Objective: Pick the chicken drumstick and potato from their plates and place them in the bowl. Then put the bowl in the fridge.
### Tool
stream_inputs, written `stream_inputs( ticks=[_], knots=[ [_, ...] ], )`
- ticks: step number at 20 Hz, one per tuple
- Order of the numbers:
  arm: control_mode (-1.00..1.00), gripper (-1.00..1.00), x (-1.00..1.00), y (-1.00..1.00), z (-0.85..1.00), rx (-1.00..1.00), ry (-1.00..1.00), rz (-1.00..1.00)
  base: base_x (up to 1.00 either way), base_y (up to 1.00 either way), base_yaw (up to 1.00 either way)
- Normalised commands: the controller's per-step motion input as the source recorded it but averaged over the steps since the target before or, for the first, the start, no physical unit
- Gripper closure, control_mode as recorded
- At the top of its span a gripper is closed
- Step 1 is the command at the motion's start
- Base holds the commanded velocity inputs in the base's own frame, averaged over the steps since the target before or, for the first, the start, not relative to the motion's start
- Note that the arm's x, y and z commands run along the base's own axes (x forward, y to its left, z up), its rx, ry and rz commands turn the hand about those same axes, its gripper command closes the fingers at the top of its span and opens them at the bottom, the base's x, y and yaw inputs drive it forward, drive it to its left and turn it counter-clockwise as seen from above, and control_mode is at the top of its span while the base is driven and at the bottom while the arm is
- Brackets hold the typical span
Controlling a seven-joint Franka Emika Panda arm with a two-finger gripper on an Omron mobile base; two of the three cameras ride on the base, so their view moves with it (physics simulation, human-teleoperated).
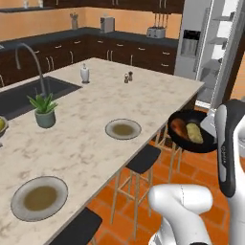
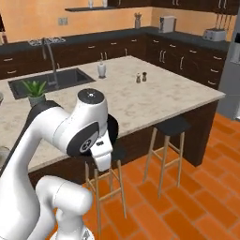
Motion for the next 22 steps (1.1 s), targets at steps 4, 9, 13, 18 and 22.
stream_inputs(
  ticks=[4, 9, 13, 18, 22],
  knots=[
    [1.00, 1.00, 0.00, 0.00, 0.00, 0.00, 0.00, 0.00, -0.69, -0.22, -0.59],
    [1.00, 1.00, 0.00, 0.00, 0.00, 0.00, 0.00, 0.00, -1.00, 0.42, -0.29],
    [1.00, 1.00, 0.00, 0.00, 0.00, 0.00, 0.00, 0.00, -1.00, 0.85, -0.02],
    [1.00, 1.00, 0.00, 0.00, 0.00, 0.00, 0.00, 0.00, -1.00, 0.34, 0.00],
    [1.00, 1.00, 0.00, 0.00, 0.00, 0.00, 0.00, 0.00, -1.00, 0.28, 0.00]
  ],
)
